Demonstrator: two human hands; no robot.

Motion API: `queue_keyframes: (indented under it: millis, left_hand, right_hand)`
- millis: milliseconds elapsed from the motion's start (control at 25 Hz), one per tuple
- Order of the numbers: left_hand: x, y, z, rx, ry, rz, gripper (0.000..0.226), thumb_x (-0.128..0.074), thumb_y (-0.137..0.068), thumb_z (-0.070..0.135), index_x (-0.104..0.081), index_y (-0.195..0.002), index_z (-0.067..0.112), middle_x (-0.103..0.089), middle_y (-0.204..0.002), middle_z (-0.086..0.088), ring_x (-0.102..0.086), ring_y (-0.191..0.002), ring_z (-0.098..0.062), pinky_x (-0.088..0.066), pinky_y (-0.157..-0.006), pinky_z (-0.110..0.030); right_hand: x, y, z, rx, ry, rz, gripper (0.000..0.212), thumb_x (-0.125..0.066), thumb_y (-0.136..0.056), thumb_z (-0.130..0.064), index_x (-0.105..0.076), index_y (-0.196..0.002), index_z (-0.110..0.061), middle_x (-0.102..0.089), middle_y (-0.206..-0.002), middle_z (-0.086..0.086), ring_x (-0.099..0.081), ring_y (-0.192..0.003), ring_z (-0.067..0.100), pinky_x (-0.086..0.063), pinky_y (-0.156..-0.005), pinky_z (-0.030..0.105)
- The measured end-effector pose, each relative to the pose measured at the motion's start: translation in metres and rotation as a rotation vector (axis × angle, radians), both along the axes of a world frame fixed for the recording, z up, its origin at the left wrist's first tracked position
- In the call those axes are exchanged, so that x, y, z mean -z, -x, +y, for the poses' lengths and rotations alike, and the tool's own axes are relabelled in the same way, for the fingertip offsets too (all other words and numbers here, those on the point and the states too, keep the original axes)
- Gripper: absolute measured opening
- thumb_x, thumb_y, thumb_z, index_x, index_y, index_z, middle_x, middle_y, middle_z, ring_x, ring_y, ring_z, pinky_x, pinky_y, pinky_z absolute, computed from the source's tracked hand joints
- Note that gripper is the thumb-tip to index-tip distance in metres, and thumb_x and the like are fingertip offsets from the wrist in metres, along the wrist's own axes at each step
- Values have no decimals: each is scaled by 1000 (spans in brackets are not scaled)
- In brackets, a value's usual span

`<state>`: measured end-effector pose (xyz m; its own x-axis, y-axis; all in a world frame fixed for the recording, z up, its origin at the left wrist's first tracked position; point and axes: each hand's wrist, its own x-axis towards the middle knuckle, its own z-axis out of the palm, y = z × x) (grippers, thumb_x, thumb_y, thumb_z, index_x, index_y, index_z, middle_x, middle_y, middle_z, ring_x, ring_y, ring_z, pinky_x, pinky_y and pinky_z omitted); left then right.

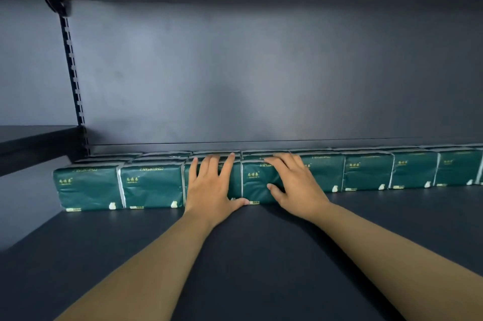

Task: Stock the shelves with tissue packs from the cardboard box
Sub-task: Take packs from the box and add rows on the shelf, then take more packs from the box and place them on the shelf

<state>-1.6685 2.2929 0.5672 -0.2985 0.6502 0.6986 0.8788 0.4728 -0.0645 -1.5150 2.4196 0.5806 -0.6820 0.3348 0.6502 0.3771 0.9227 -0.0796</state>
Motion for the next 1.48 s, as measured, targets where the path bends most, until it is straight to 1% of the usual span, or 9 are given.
queue_keyframes:
  millis: [120, 400, 600, 720, 920, 1040, 1200, 1360, 1480]
  left_hand:
    - [1, 3, 2, 10, -34, 22, 107, -57, -67, 77, -17, -150, 23, -38, -135, -5, -28, -134, -24, 2, -115, -44]
    - [0, 1, -3, 38, -28, 1, 106, -65, -64, 73, -26, -148, 21, -42, -132, -9, -31, -132, -27, -1, -114, -45]
    - [-3, -31, -32, 77, -54, 49, 96, -75, -61, 63, -46, -137, 13, -49, -129, -18, -43, -123, -34, -18, -111, -51]
    - [-4, -82, -60, 102, -50, 52, 87, -68, -70, 64, -47, -136, 12, -48, -132, -19, -43, -123, -36, -24, -109, -52]
    - [4, -202, -103, 93, -132, -19, 84, -36, -77, 70, -48, -135, 11, -48, -131, -21, -44, -121, -35, -30, -104, -51]
    - [37, -276, -123, 68, -84, -29, 81, -40, -80, 68, -48, -134, 8, -47, -132, -22, -44, -121, -37, -33, -102, -51]
    - [118, -360, -141, 29, 27, -107, 77, -51, -81, 64, -51, -133, 8, -49, -131, -23, -48, -120, -39, -38, -100, -51]
    - [214, -422, -164, 2, 338, -282, 80, -53, -82, 65, -42, -142, 13, -41, -142, -19, -42, -129, -36, -33, -107, -48]
    - [290, -452, -178, -16, 518, -394, 82, -43, -77, 71, -51, -135, 13, -52, -134, -19, -54, -119, -35, -44, -97, -47]
  right_hand:
    - [3, 0, 3, 3, -39, 4, 53, -58, -88, -27, -39, -137, -21, -39, -135, -4, -30, -127, 16, -36, -103, 36]
    - [-1, -16, -8, 100, -30, -32, 62, -60, -87, -34, -30, -141, -24, -32, -142, -2, -24, -132, 18, -33, -104, 38]
    - [-8, -85, -33, 188, -12, -5, 61, -59, -87, -38, -32, -139, -21, -31, -141, 1, -25, -130, 21, -33, -103, 39]
    - [-7, -157, -51, 162, -48, -55, 60, -58, -88, -38, -32, -140, -20, -32, -141, 2, -28, -129, 22, -34, -103, 39]
    - [-3, -276, -83, 68, -115, -111, 58, -57, -89, -38, -36, -139, -19, -36, -138, 2, -34, -124, 22, -36, -101, 38]
    - [22, -342, -98, 8, -108, -155, 57, -58, -88, -38, -38, -138, -18, -39, -135, 2, -36, -122, 22, -39, -98, 41]
    - [84, -414, -107, -39, -24, -266, 56, -59, -87, -37, -39, -137, -19, -39, -136, 1, -35, -124, 21, -39, -98, 38]
    - [159, -456, -108, -36, 136, -353, 58, -57, -89, -38, -36, -140, -21, -37, -139, -2, -33, -127, 18, -36, -101, 34]
    - [222, -474, -107, -34, 252, -435, 58, -55, -90, -39, -33, -141, -22, -36, -138, -3, -32, -127, 17, -34, -104, 34]
